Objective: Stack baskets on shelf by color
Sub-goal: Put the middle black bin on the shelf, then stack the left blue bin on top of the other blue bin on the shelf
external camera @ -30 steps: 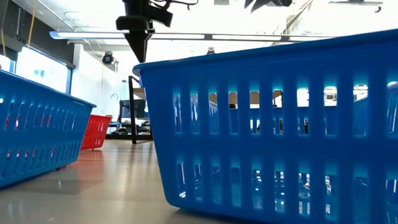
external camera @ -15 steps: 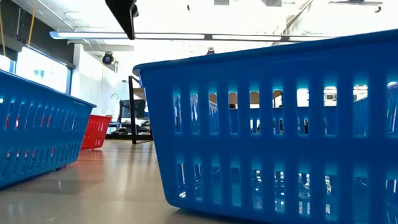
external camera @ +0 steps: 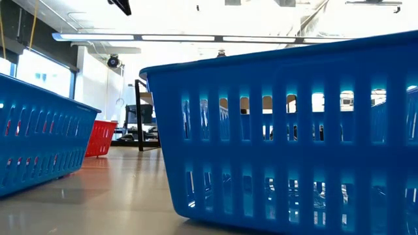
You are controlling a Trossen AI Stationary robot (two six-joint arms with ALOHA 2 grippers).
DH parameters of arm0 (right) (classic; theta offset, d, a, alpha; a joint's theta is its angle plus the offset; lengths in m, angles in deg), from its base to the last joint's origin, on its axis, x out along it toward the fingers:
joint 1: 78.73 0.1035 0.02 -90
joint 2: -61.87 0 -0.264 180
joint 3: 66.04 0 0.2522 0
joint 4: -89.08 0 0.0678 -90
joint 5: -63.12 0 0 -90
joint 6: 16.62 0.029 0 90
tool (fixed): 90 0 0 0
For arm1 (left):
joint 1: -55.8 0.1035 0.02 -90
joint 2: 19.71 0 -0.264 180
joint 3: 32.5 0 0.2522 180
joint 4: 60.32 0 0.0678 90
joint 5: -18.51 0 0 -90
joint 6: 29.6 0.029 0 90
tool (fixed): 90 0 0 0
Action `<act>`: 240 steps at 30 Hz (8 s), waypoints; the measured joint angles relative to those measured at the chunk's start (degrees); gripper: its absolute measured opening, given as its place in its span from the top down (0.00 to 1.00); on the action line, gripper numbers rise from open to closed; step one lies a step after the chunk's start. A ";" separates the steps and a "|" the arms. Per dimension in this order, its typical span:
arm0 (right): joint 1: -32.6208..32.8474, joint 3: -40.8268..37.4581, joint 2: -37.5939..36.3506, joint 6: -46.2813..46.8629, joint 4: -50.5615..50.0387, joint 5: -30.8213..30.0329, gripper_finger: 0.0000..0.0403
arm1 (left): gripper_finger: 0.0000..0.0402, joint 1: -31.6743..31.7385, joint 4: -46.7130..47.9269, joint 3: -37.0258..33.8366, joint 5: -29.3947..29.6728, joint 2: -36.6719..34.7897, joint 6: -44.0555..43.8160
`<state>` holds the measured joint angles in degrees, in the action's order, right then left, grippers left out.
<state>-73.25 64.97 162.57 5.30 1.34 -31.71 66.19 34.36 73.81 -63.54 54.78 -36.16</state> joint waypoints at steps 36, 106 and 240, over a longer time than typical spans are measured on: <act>4.88 0.00 24.86 -25.42 3.99 2.21 0.63 | 0.67 -17.43 -2.49 -16.58 8.62 -13.00 -28.84; 4.14 0.00 12.33 -9.00 6.16 15.78 1.00 | 0.67 -17.68 -2.47 -18.03 9.20 -16.75 -16.79; -8.00 16.93 11.99 -5.24 3.86 -16.36 0.80 | 0.57 -30.11 -16.11 -18.01 -3.53 -7.28 -36.68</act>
<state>-81.25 81.91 174.56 0.06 5.20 -48.07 36.09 18.25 55.80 -67.07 47.50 -72.84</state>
